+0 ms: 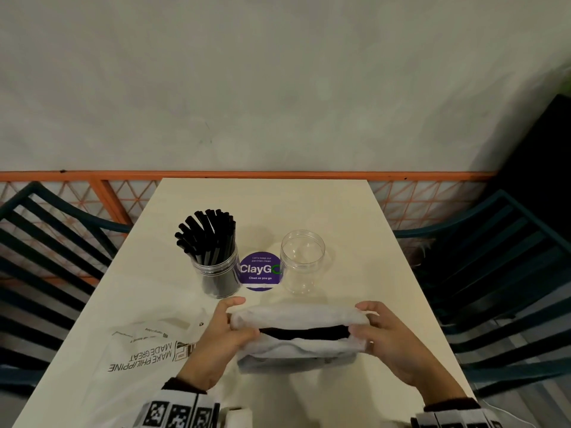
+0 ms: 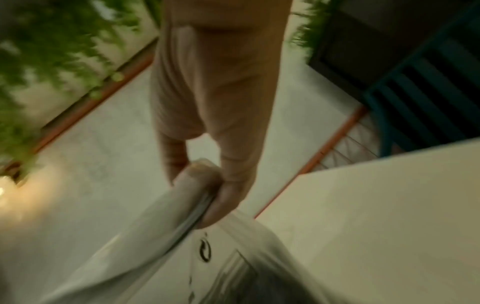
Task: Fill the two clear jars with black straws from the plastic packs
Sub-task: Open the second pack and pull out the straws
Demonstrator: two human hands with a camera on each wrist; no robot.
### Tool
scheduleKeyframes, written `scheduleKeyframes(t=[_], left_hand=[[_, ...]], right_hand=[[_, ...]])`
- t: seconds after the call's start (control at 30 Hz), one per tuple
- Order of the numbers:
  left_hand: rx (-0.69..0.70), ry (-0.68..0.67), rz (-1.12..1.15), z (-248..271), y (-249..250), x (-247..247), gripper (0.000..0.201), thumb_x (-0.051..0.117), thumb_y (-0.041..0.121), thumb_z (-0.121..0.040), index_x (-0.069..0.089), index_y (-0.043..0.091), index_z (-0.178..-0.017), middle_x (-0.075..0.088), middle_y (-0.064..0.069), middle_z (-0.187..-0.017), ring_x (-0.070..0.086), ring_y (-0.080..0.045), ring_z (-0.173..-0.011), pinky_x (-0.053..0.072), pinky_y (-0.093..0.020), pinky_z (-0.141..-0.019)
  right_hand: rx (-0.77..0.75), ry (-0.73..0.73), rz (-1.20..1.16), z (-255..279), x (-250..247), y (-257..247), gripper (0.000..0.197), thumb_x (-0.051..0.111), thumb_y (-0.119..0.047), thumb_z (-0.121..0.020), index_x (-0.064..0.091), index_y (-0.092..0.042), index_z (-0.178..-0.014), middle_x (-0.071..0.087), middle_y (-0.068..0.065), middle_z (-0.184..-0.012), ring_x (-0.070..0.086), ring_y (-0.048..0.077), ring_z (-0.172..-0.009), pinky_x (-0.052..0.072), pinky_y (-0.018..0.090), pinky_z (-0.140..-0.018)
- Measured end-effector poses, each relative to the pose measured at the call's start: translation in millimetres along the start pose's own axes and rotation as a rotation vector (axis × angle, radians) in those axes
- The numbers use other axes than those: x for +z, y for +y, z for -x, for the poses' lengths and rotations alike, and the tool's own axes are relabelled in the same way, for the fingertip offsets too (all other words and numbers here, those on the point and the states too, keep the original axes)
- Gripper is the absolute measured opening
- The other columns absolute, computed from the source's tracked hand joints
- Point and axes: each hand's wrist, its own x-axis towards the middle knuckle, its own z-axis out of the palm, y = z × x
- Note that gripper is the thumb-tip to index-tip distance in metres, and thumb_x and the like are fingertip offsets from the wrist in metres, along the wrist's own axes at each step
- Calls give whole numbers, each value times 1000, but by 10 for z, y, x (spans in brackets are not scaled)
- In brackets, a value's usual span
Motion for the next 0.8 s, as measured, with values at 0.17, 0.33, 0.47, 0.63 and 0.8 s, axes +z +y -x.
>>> scheduleKeyframes(t=[0.17,0.33,0.47,0.63,0.8], left_hand=[[113,359,-312,-88,-114,-1,15,59,4,-78,55,10,-91,58,-2,-81,55,-26,-83,46,-37,-75],[51,233,-316,-71,-123,-18,14,58,5,-84,63,0,-72,58,-8,-66,52,-23,-70,48,-34,-62],[-197,-7,256,-39,-10,47,14,55,-2,-85,54,9,-94,65,-12,-79,60,-22,-68,53,-24,-46],[-262,-170,532,-134,9,-126,30,72,3,-67,47,17,-75,72,-4,-69,67,-16,-56,55,-25,-55],[-245,-290,638,-118,1,-143,28,71,3,-52,48,9,-67,70,-12,-76,69,-24,-66,58,-33,-62]], right_hand=[[-83,212,359,-76,-27,34,13,56,-6,-85,63,-16,-90,60,10,-97,63,30,-90,57,34,-71],[-49,150,378,-77,-38,25,20,63,-10,-85,65,-16,-104,71,13,-91,69,25,-82,57,40,-84],[39,81,180,-114,42,37,23,57,0,-86,53,-8,-107,66,22,-92,63,30,-76,55,35,-68],[231,44,-227,-157,-51,32,24,38,7,-87,41,-12,-72,56,9,-65,49,23,-55,42,32,-56],[324,-27,-469,-141,-240,15,27,31,5,-81,44,-11,-65,62,11,-70,53,25,-68,45,36,-62]])
